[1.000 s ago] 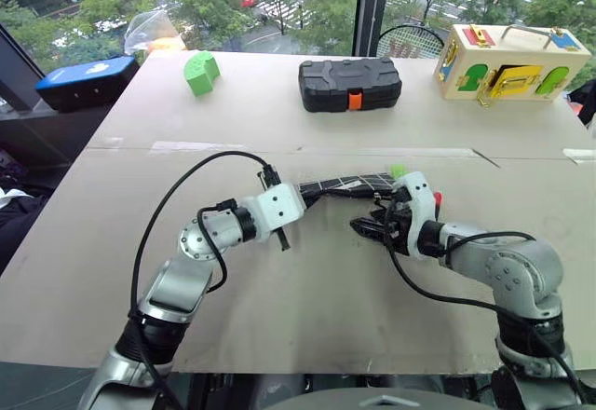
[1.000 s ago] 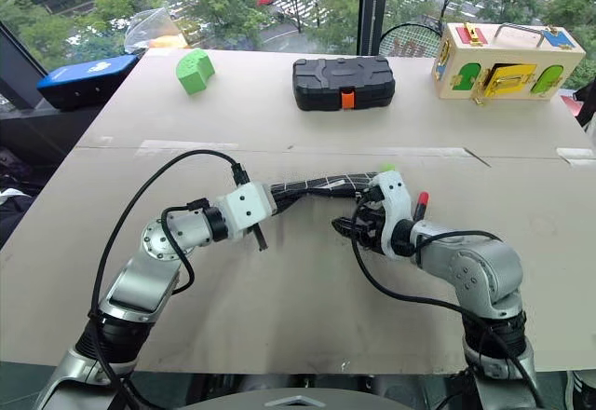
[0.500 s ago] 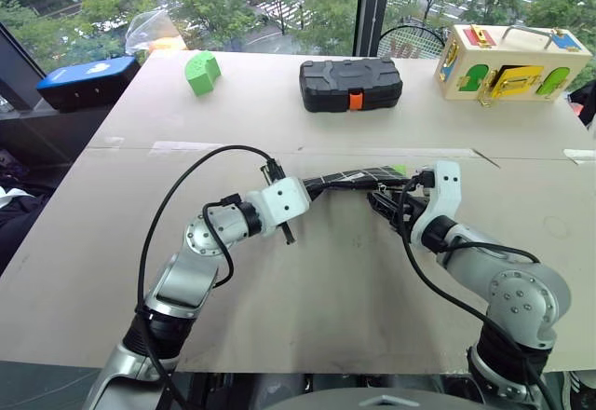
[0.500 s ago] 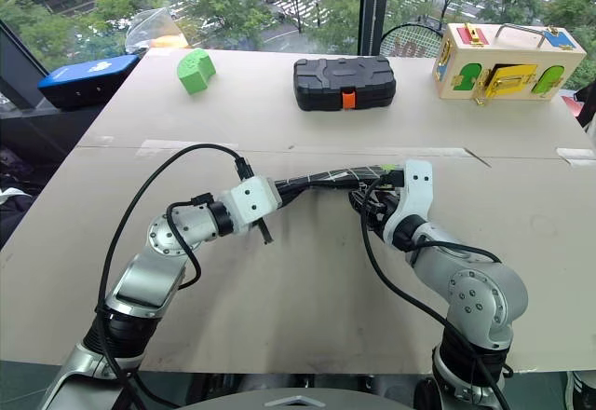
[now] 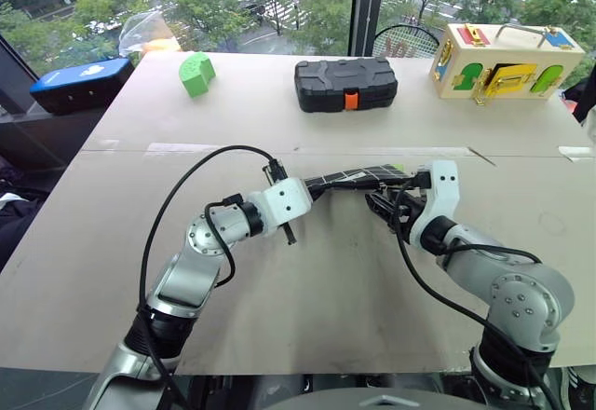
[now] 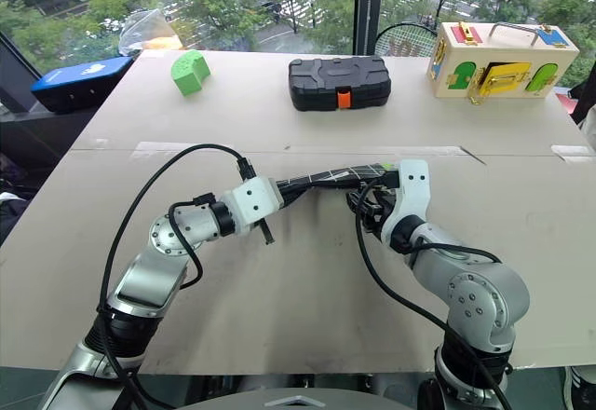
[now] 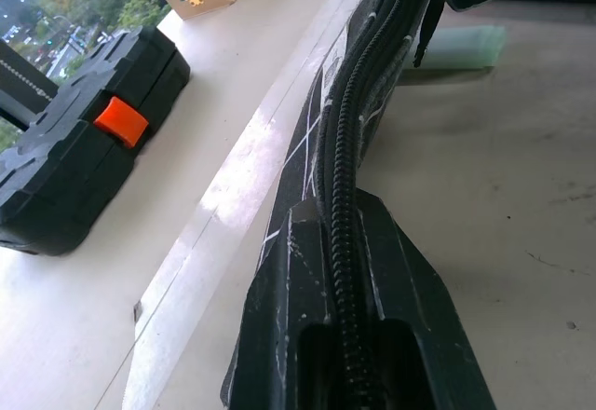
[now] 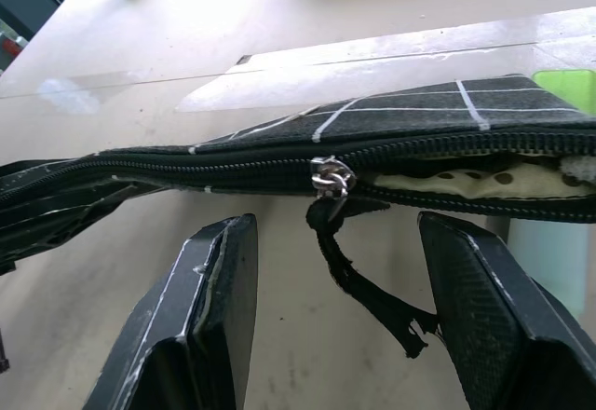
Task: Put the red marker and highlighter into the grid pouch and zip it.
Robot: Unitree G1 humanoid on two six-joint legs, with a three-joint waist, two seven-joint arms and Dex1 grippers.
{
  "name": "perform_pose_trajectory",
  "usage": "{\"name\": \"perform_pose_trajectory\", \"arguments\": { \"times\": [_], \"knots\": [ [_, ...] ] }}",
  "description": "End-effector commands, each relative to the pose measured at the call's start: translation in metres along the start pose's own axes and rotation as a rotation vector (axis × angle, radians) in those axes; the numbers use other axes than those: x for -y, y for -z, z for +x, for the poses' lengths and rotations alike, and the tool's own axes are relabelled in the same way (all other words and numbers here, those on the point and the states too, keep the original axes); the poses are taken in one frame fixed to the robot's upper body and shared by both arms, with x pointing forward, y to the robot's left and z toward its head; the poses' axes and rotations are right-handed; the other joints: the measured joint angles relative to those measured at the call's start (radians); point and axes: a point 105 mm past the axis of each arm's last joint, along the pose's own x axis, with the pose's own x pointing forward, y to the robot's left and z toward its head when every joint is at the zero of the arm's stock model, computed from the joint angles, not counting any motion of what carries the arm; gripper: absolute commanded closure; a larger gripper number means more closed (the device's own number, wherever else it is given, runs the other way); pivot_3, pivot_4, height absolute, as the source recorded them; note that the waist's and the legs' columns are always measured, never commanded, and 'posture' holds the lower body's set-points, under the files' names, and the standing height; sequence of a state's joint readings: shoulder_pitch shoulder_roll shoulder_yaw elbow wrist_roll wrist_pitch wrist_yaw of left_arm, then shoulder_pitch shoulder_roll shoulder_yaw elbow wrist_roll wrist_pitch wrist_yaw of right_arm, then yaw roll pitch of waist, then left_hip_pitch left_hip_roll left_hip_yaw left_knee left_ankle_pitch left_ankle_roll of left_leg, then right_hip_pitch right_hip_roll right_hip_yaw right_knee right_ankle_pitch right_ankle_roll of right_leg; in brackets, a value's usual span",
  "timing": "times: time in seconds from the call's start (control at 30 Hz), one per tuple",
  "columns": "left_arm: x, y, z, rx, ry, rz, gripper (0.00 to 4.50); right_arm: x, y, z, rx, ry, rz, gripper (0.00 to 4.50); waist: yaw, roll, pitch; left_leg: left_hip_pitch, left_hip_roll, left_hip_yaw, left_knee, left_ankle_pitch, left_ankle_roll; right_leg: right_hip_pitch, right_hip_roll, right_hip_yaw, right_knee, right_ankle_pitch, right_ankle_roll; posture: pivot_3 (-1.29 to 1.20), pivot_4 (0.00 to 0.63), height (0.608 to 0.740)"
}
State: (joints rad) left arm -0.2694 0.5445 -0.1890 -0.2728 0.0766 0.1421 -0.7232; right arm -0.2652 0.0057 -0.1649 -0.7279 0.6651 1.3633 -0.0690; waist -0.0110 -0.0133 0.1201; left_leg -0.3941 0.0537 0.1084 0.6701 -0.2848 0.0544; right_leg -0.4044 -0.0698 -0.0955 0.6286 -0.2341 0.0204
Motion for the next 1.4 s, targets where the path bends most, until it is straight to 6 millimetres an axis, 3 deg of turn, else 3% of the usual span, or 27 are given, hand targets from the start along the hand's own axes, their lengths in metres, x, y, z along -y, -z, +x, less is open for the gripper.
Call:
{"name": "perform_pose_trajectory", "arguments": {
  "times": [0.03, 0.2, 0.3, 0.33, 0.4, 0.73, 1.07, 1.4],
  "knots": [
    [-0.005, -0.010, -0.001, 0.029, -0.014, 0.037, 4.50, -0.008, -0.011, -0.003, 0.060, -0.027, -0.026, 1.78, 0.000, 0.000, 0.000, 0.000, 0.000, 0.000, 0.000, 0.000, 0.000, 0.000, 0.000, 0.000, 0.000, 0.000, 0.000, 0.00, 0.150, 0.740],
    [-0.003, -0.011, 0.000, 0.031, -0.004, 0.048, 4.50, -0.009, -0.014, 0.001, 0.069, -0.028, -0.025, 1.78, 0.000, 0.000, 0.000, 0.000, 0.000, 0.000, 0.000, 0.000, 0.000, 0.000, 0.000, 0.001, 0.000, 0.000, 0.000, 0.00, 0.150, 0.740],
    [-0.001, -0.010, -0.001, 0.028, 0.002, 0.052, 4.50, -0.010, -0.015, 0.002, 0.077, -0.029, -0.020, 2.91, 0.000, 0.000, 0.000, 0.000, 0.000, 0.000, 0.000, 0.000, 0.000, 0.000, 0.000, 0.001, 0.000, 0.000, 0.000, 0.00, 0.150, 0.740],
    [0.000, -0.010, -0.001, 0.028, 0.005, 0.054, 4.50, -0.010, -0.016, 0.002, 0.078, -0.029, -0.019, 3.58, 0.000, 0.000, 0.000, 0.000, 0.000, 0.000, 0.000, 0.000, 0.000, 0.000, 0.000, 0.001, 0.000, 0.000, 0.000, 0.00, 0.150, 0.740],
    [0.001, -0.010, -0.001, 0.027, 0.007, 0.055, 4.50, -0.010, -0.015, 0.003, 0.076, -0.027, -0.015, 4.44, 0.000, 0.000, 0.000, 0.000, 0.000, 0.000, 0.000, 0.000, 0.000, 0.000, 0.000, 0.001, 0.000, 0.000, 0.000, 0.00, 0.150, 0.740],
    [0.006, -0.007, -0.003, 0.027, 0.008, 0.052, 4.50, -0.017, -0.016, 0.004, 0.061, -0.078, -0.048, 4.48, -0.001, 0.000, 0.000, 0.000, 0.000, 0.000, 0.000, 0.000, 0.000, 0.000, 0.000, 0.001, 0.000, 0.000, 0.000, 0.00, 0.150, 0.740],
    [0.009, -0.004, -0.003, 0.027, 0.007, 0.045, 4.50, -0.031, -0.002, 0.015, -0.084, -0.158, -0.338, 4.48, -0.002, 0.001, 0.000, 0.000, 0.000, 0.000, 0.000, 0.000, 0.000, 0.000, 0.000, 0.001, 0.000, 0.000, 0.000, 0.00, 0.150, 0.740],
    [0.010, 0.000, -0.001, 0.015, 0.010, 0.047, 4.50, -0.053, -0.007, 0.028, -0.095, -0.265, -0.495, 4.48, -0.001, 0.000, 0.000, 0.000, 0.000, 0.000, 0.000, 0.000, 0.000, 0.000, 0.000, 0.000, 0.000, 0.000, 0.000, 0.00, 0.150, 0.740]
  ]
}}
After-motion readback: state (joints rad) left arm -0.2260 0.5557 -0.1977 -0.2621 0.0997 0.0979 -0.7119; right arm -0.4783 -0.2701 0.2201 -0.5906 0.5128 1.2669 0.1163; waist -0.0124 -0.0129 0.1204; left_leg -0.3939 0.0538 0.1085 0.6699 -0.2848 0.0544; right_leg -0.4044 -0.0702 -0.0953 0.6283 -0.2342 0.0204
